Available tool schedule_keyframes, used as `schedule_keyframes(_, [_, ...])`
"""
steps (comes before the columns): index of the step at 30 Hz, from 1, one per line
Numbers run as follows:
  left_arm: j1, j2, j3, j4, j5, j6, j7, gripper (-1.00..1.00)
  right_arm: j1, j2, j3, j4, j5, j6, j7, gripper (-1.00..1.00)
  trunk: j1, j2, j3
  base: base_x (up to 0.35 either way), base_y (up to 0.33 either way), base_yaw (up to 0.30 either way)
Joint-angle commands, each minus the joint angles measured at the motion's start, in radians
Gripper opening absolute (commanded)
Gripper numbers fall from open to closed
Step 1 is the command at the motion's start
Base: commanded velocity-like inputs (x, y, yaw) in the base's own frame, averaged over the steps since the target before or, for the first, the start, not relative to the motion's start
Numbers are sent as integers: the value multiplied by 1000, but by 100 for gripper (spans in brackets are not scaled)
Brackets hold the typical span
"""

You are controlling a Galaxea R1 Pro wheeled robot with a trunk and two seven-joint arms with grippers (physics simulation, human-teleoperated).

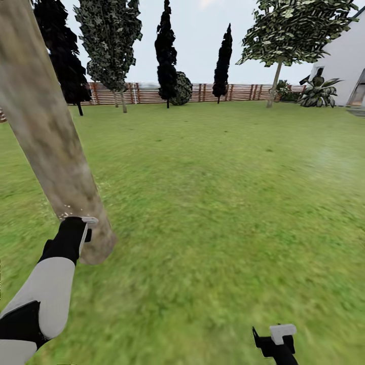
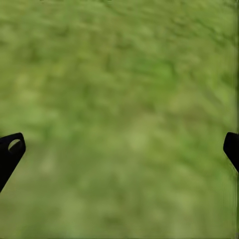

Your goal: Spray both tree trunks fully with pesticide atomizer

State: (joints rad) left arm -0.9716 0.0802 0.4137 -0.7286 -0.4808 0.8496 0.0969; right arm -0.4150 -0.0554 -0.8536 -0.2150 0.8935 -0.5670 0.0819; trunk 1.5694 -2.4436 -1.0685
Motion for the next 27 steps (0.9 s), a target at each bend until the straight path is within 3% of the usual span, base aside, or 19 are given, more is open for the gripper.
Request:
schedule_keyframes(1, [-1, 0, 1, -1, 7, 3, 7, -100, -1, 0, -8, 0, 1, -4, 9, 100, 0, 0, -1, 73, -273, 219])
schedule_keyframes(14, [2, -1, 3, 14, 9, 2, 8, -100, -1, 0, -8, 1, 1, -4, 9, 100, 0, 0, -1, 155, -255, 272])
schedule_keyframes(23, [2, -6, 4, 12, 10, 2, 9, -100, 0, 0, -8, 1, 1, -4, 9, 100, 0, 0, -1, 219, -199, 40])
schedule_keyframes(27, [2, -11, 4, 12, 9, 2, 9, -100, 0, 0, -8, 2, 1, -4, 9, 100, 0, 0, -1, -74, -267, 219])
